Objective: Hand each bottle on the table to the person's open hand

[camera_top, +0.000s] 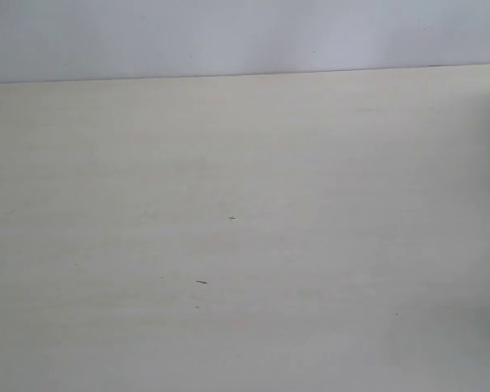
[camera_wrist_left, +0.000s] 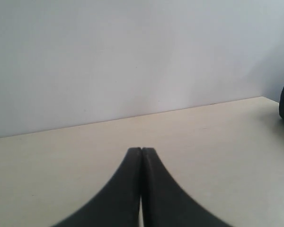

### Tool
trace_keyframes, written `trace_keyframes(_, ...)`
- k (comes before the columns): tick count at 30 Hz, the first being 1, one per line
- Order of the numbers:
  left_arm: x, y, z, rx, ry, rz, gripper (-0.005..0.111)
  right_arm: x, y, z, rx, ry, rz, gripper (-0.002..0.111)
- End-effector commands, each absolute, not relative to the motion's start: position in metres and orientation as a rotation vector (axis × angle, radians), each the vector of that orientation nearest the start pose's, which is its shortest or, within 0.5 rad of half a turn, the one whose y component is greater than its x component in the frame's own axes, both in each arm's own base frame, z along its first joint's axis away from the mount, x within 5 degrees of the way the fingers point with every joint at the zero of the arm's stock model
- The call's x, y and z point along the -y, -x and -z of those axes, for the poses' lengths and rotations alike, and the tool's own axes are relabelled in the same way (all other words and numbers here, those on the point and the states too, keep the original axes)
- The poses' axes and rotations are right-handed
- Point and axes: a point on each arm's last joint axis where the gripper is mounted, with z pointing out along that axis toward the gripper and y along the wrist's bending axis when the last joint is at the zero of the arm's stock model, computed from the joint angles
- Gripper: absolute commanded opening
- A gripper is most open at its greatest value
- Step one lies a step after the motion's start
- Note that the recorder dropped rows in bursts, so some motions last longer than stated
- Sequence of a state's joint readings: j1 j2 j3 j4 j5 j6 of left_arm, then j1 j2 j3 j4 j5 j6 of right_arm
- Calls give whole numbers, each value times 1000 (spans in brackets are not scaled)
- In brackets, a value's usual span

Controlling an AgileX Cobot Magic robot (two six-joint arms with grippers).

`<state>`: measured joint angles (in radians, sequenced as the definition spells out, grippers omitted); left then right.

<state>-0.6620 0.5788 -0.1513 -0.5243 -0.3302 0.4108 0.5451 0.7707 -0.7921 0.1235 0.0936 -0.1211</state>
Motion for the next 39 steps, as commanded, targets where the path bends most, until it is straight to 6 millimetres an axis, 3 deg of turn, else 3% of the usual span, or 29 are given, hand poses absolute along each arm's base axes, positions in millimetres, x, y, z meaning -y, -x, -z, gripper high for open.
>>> trace_keyframes(1,61,-101,-241,-1603,-345,449,0,-85,-137,-397,-1506,435,-436,0)
trace_keyframes(16,61,-101,-241,-1605,-346,450,0,-89,-145,-391,-1540,436,-440,0)
trace_keyframes(19,61,-101,-241,-1605,-346,450,0,-83,-133,-386,-1616,465,-441,0)
trace_keyframes(21,61,-101,-241,-1605,-346,450,0,-71,-121,-369,-1677,465,-400,0)
trace_keyframes(24,61,-101,-241,-1605,-346,450,0,-47,-112,-332,-1587,322,-312,0)
trace_keyframes(32,61,-101,-241,-1605,-346,450,0,-9,-75,-251,-1424,55,-142,0)
trace_keyframes(39,61,-101,-241,-1605,-346,450,0,-4,-54,-227,-1428,16,-92,0)
